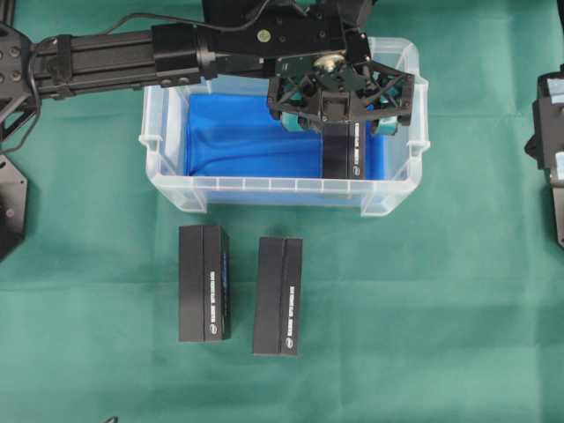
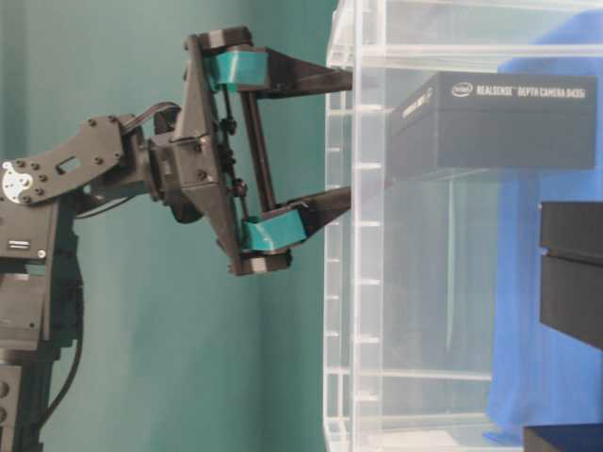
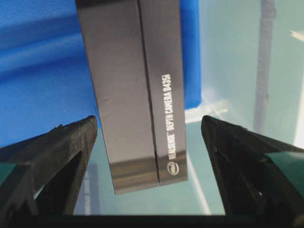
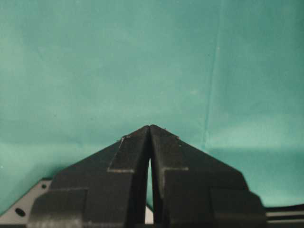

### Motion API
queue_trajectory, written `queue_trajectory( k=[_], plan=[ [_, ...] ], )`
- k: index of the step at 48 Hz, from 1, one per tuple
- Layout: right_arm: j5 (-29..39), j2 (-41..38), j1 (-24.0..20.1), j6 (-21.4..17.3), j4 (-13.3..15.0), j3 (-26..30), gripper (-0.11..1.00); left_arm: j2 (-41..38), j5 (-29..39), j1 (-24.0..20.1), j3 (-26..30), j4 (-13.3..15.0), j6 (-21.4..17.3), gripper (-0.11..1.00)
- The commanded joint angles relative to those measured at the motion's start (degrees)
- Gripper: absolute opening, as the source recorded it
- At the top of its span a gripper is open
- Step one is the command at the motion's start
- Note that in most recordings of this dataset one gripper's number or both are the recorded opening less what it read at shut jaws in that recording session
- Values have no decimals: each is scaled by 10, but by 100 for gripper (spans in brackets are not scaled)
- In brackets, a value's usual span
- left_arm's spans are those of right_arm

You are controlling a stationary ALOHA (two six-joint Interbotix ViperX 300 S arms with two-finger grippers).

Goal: Take the box out of the case with the left arm.
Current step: 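Lower the open left gripper around the right black box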

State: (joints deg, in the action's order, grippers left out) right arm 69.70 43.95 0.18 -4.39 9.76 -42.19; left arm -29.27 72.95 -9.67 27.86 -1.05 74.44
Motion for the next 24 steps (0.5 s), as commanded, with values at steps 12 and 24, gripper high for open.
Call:
queue_trajectory(
  k=[12,24],
  plan=[
    [0,0,1,2,1,5,3,31,-25,-4,-11,-6,0,89],
    [0,0,1,2,1,5,3,31,-31,-6,-25,-6,-3,89]
  ],
)
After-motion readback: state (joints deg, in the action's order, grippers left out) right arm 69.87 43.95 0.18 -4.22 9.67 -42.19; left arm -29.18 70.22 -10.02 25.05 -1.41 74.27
